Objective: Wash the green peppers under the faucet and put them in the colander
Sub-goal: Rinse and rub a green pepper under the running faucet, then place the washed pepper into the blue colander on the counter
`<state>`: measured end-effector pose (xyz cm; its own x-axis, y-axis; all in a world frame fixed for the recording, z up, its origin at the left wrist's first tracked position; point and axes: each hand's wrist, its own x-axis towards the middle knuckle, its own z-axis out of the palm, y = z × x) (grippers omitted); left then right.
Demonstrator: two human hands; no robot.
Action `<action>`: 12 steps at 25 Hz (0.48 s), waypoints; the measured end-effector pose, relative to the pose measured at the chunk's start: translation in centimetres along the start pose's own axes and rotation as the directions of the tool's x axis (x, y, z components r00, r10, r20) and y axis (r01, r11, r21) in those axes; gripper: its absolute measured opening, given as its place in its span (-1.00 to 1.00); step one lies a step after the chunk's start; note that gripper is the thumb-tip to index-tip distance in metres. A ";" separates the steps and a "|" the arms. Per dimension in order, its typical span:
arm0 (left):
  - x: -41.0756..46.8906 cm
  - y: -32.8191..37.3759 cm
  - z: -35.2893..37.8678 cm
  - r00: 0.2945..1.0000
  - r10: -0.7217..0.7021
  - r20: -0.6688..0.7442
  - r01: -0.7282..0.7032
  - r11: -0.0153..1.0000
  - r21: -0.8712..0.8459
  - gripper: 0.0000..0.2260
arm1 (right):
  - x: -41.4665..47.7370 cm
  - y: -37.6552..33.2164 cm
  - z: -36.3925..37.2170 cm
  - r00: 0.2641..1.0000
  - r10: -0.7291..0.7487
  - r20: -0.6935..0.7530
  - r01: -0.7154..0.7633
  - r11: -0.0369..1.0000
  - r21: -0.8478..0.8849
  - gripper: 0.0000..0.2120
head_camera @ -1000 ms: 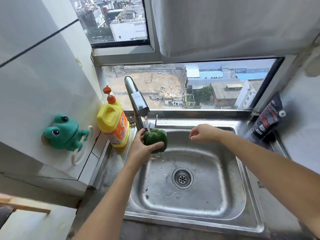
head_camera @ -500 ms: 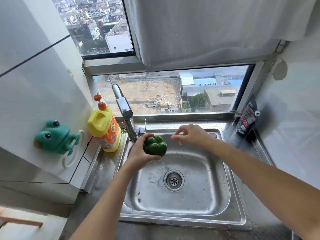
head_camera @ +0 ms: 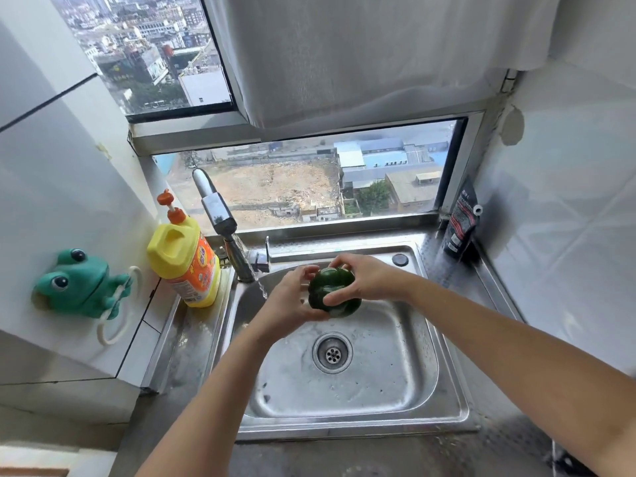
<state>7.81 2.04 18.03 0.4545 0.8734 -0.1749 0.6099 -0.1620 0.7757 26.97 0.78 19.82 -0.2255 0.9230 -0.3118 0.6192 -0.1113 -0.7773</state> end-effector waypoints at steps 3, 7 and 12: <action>0.0 -0.3 -0.4 0.996 -0.031 -0.084 0.049 0.976 0.212 -0.54 | -0.6 0.5 0.6 0.991 -0.065 -0.118 0.035 0.971 -0.236 -0.35; 0.2 -1.1 -1.3 0.998 -0.047 -0.051 0.060 0.947 0.315 -0.58 | -1.4 0.6 2.0 0.968 -0.174 -0.181 0.037 0.813 -0.581 -0.30; 0.1 -2.1 -1.5 0.956 -0.098 0.276 -0.033 0.900 0.434 -0.18 | -2.9 0.2 3.4 0.971 -0.080 -0.227 -0.097 0.735 -0.672 -0.26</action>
<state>5.62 3.19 17.25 0.5538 0.7243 -0.4108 0.8159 -0.3736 0.4412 25.17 -3.15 18.66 -0.0974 0.9884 -0.1164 0.9818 0.0763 -0.1737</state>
